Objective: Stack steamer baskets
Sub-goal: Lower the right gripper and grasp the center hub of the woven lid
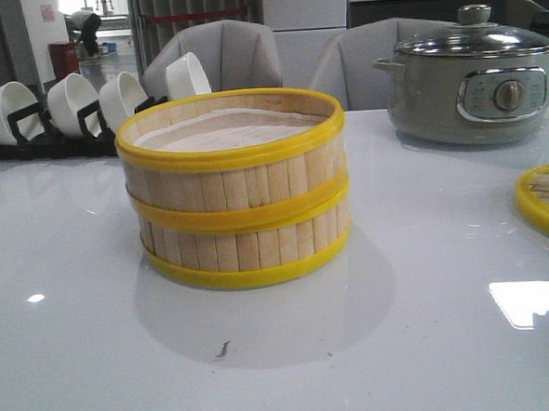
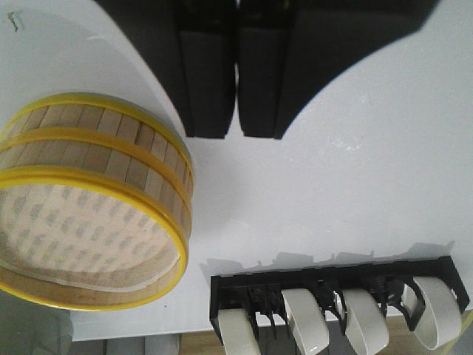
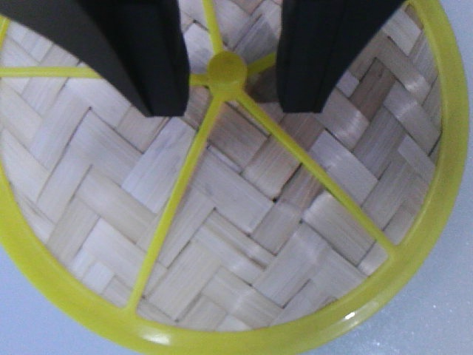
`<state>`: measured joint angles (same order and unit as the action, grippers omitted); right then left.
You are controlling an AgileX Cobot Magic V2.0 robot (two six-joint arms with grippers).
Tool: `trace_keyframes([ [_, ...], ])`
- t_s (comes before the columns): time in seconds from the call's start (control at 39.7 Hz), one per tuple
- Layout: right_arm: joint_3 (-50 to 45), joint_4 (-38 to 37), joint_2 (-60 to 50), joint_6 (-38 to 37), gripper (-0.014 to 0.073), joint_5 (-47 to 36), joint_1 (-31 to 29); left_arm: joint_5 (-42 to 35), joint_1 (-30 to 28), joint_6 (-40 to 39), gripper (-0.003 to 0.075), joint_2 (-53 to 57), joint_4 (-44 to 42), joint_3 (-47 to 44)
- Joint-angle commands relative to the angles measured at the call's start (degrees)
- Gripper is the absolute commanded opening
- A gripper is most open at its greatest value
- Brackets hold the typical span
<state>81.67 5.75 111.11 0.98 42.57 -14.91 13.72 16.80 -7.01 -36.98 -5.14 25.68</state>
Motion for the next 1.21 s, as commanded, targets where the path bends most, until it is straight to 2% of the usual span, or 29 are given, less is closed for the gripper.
trace_keyframes([
  [0.0, 1.96, 0.19, -2.85, 0.18, 0.0390, -0.17, 0.08, -4.86, -0.14, -0.43, 0.0084, 0.10, 0.02, 1.57],
  [1.18, 1.96, 0.19, -2.56, 0.18, 0.0390, -1.50, 0.08, -4.86, -0.14, -0.43, 0.0084, 0.10, 0.02, 1.57],
])
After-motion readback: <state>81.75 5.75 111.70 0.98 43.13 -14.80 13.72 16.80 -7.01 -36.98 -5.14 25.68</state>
